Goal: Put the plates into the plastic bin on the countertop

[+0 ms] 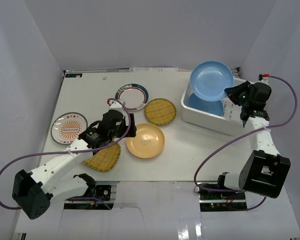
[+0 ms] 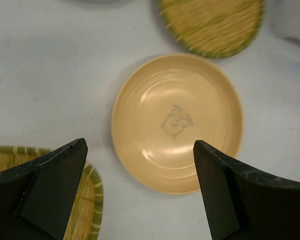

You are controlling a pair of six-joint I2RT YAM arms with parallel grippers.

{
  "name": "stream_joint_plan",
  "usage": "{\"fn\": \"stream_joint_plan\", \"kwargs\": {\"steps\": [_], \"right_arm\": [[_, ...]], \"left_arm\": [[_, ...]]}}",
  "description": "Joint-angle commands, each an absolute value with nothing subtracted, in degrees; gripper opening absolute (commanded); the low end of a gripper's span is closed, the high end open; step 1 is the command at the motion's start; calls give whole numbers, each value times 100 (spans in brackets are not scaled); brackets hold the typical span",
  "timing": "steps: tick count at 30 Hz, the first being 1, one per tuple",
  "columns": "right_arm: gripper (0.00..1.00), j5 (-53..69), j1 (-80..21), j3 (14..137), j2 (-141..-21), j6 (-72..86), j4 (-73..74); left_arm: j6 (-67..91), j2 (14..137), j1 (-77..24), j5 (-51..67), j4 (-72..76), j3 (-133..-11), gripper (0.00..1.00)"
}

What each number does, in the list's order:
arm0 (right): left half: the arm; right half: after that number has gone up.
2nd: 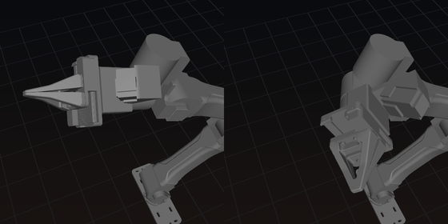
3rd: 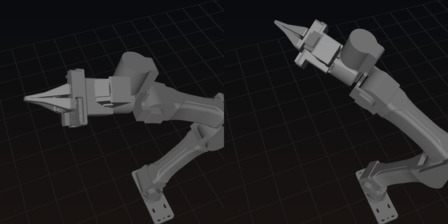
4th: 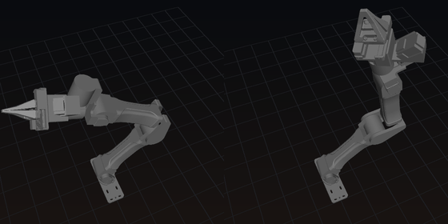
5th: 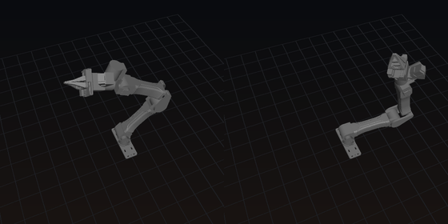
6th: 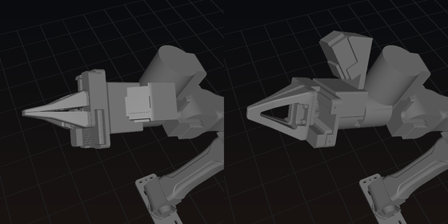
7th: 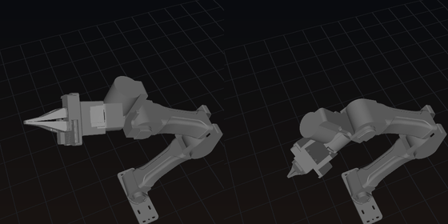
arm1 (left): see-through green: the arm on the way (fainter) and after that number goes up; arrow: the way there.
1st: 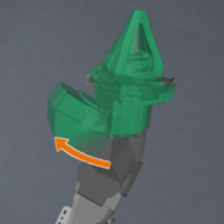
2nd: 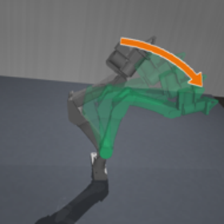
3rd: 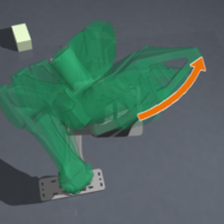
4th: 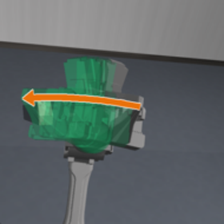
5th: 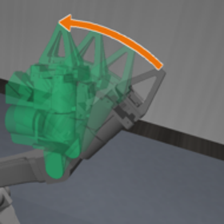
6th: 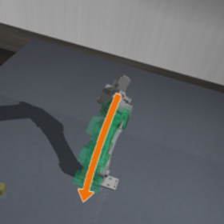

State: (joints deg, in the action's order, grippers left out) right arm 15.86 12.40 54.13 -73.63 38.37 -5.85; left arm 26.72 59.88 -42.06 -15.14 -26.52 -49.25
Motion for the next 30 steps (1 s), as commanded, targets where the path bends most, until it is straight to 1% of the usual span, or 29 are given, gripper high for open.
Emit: {"fn": "stream_joint_plan", "kwargs": {"steps": [1, 5, 6, 7, 9, 10, 11, 12, 16, 20, 21, 23, 24, 26, 27, 29, 30], "right_arm": [[8, 907, 1353, 5327, -7400, 3481, -563], [9, 572, 1354, 5045, -7453, 3305, -510], [13, 580, 1354, 5010, -7479, 3279, -484], [30, 624, 1354, 4984, -7497, 3261, -475], [50, 685, 1354, 4939, -7497, 3243, -448], [65, 746, 1354, 4966, -7480, 3217, -379], [71, 782, 1354, 5009, -7375, 3182, -334], [75, 869, 1354, 5027, -7304, 3156, -325], [76, 1239, 1205, 5054, -6621, 3199, -351], [72, 1502, 757, 4739, -6004, 3278, -553], [71, 1538, 651, 4650, -5881, 3287, -580], [70, 1538, 300, 4509, -5521, 3261, -589], [70, 1538, 203, 4378, -5415, 3165, -598], [70, 1494, 27, 4359, -5134, 2928, -265], [70, 1451, 9, 4385, -5055, 2735, -116], [70, 1520, -148, 4307, -4774, 2707, -61], [71, 1660, -254, 4220, -4685, 2733, -114]], "left_arm": [[3392, 5889, -3763, -1012, -2884, -4483, 98], [3437, 6274, -3753, -756, -2637, -4359, 98], [3393, 6528, -3753, -747, -2611, -4385, 98], [3366, 6661, -3753, -756, -2558, -4412, 98], [3340, 6916, -3753, -800, -2505, -4517, 98], [3314, 7161, -3753, -800, -2435, -4552, 97], [3305, 7267, -3753, -800, -2408, -4588, 95], [3296, 7382, -3753, -835, -2391, -4649, 94], [3244, 7830, -3753, -1370, -2294, -4790, 89], [3085, 8418, -3744, -1389, -2197, -5044, 76], [3068, 8550, -3744, -1345, -2180, -5088, 62], [3032, 8858, -3744, -1301, -2153, -5150, 46], [3032, 8929, -3744, -1292, -2179, -5168, 33], [3076, 8947, -3744, -1318, -2180, -5142, 25], [3076, 8912, -3744, -1301, -2180, -5124, 14], [3050, 8781, -3744, -1362, -2188, -5098, 3], [3041, 8719, -3744, -1380, -2188, -5089, 0]]}}
